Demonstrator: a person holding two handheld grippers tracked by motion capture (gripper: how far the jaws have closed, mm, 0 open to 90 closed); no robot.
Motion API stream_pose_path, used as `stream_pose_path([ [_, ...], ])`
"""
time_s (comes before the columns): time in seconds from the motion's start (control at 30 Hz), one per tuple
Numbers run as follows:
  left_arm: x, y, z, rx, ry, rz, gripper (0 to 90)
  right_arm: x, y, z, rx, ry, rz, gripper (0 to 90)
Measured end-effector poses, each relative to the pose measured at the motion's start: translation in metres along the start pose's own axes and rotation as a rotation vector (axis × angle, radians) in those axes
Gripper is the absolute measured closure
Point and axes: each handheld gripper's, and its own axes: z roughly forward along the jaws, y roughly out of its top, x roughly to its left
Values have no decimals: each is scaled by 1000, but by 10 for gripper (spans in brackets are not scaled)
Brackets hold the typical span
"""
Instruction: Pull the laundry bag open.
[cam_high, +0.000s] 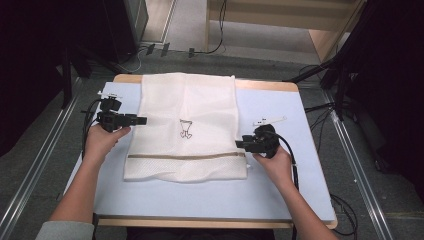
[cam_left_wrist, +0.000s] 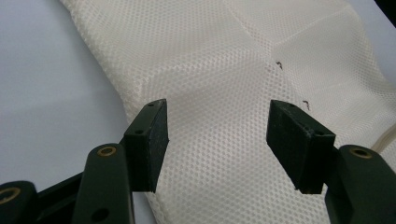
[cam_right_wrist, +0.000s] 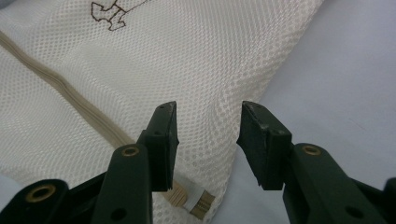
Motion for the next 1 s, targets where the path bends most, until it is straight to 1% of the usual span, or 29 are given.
stream_pose_path([
  [0.1,-4,-1,-2,1,9,12,392,1,-1,-4,-7,3,3,587],
  [0.13,-8,-2,-4,3,6,22,391,2,-3,-7,-12,9,3,592],
  [0.27,-16,-5,-6,-1,-11,34,389,3,-7,-11,-20,11,3,596],
  [0.4,-24,-8,-6,2,-15,56,388,2,-10,-15,-23,8,11,598],
  [0.43,-27,-9,-6,4,-17,58,388,2,-11,-17,-26,8,10,610],
  [0.5,-31,-10,-5,8,-21,71,388,2,-13,-20,-24,-6,11,639],
  [0.57,-35,-11,-4,12,-29,77,388,1,-14,-23,-33,-6,15,672],
  [0.67,-43,-12,-2,9,-31,97,388,1,-15,-23,-33,-21,7,738],
  [0.73,-46,-12,-2,7,-35,106,388,1,-17,-22,-22,-27,11,776],
  [0.9,-52,-12,1,5,-50,112,389,-1,-22,-17,8,-29,11,872],
  [1.0,-55,-11,5,6,-51,125,389,-2,-24,-12,37,-22,21,900],
])
